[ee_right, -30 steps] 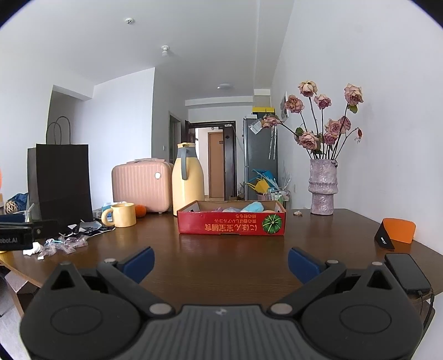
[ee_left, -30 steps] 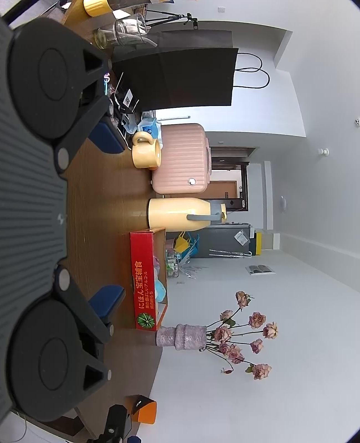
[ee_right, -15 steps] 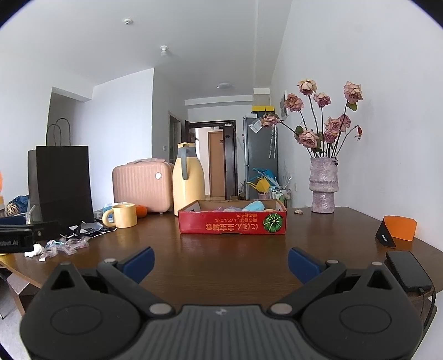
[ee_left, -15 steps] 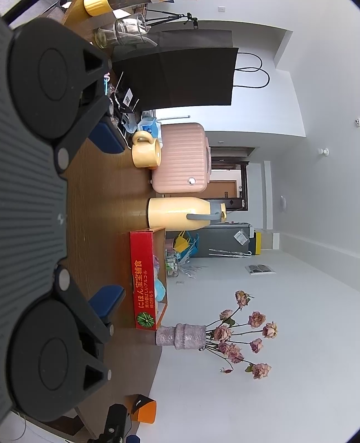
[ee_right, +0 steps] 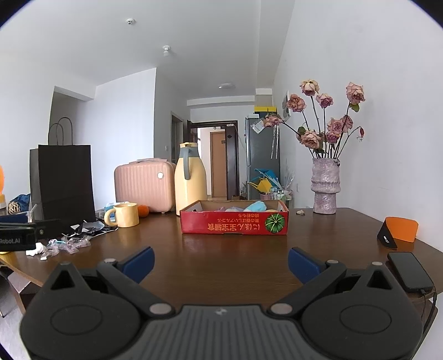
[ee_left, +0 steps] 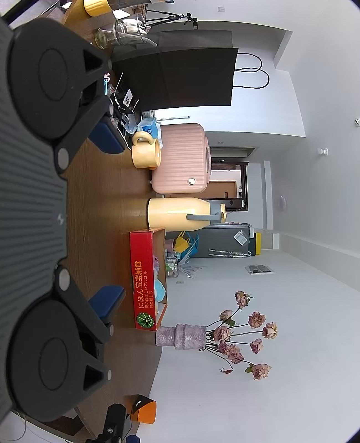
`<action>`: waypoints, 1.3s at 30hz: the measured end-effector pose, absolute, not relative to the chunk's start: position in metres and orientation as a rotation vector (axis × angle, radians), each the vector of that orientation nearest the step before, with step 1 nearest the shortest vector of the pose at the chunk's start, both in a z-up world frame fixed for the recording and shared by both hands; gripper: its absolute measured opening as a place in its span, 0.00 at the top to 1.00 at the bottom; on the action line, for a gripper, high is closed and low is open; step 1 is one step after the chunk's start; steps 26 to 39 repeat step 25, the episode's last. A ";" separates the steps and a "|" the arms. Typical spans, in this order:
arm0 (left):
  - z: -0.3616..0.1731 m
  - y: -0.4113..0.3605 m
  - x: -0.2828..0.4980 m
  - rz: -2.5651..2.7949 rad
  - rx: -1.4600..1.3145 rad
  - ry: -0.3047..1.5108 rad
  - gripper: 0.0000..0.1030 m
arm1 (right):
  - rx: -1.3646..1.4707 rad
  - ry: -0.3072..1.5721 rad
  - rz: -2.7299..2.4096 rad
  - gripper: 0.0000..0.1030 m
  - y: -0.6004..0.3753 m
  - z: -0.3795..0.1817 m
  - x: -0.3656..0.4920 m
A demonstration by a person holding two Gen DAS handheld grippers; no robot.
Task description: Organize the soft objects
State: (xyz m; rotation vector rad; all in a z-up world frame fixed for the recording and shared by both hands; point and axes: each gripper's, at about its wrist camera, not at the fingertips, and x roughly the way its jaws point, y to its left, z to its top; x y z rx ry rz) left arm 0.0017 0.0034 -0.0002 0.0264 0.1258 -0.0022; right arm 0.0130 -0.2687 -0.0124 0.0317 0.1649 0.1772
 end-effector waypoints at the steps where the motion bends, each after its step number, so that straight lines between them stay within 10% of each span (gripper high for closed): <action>1: 0.000 0.004 0.002 -0.002 0.027 0.125 0.00 | 0.033 0.165 0.178 0.00 -0.269 -0.012 0.013; 39: -0.002 0.007 -0.001 -0.020 0.014 0.098 0.00 | 0.043 0.170 0.186 0.00 -0.270 -0.013 0.013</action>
